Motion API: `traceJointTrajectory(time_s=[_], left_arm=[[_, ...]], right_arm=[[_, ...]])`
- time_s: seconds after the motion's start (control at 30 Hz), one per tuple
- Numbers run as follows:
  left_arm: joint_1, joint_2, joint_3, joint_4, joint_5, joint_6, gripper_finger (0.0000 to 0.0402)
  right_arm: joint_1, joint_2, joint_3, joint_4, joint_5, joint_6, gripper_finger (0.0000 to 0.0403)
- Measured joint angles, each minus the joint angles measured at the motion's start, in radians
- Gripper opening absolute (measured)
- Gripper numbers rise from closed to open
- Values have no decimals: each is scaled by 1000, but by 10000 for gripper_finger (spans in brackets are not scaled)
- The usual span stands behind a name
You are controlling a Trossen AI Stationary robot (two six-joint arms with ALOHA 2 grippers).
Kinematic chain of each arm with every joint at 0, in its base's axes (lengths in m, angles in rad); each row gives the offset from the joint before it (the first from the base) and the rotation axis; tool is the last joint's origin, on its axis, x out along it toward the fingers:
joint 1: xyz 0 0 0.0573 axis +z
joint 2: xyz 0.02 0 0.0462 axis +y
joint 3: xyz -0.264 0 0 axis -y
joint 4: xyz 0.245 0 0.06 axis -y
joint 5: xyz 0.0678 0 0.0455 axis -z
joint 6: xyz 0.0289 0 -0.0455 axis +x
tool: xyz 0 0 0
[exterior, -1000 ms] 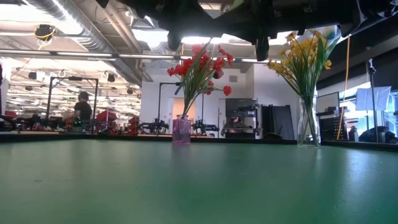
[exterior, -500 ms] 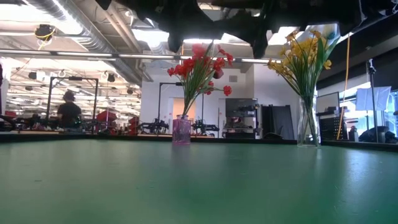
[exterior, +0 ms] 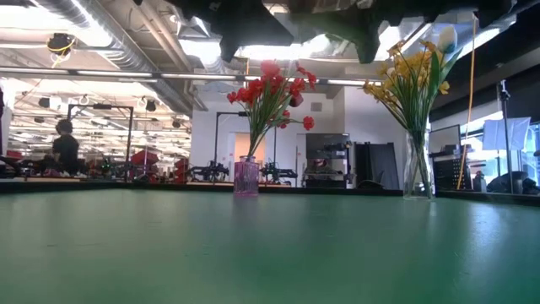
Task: Sort flowers into vase by color
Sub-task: Put the red flower into the pink transparent vase
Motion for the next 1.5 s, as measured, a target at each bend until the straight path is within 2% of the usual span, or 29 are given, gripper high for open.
traceJointTrajectory(time_s=[0.13,0.33,0.5,0.57,0.67,0.9,0.97,1.13,1.5], left_arm=[[-2,0,0,-16,9,-9,0],[-2,0,0,-73,3,-13,0],[-3,-28,-1,-167,-45,-13,0],[-3,-43,-1,-192,-36,-13,0],[-22,-47,-1,-206,-11,-17,0],[-39,-39,-4,-216,-22,-14,0],[-40,-39,-15,-176,-5,-11,0],[-40,-40,-81,51,185,73,0],[18,-95,-242,368,340,49,0]], right_arm=[[0,-4,0,-9,12,0,261],[-2,-10,0,-118,53,36,261],[-2,-24,2,-358,61,24,261],[-2,-19,0,-482,60,27,261],[-2,13,0,-571,44,54,261],[-2,149,0,-562,0,75,261],[-2,194,0,-555,0,75,261],[-3,302,0,-485,-1,76,261],[-3,365,2,-449,8,82,259]])
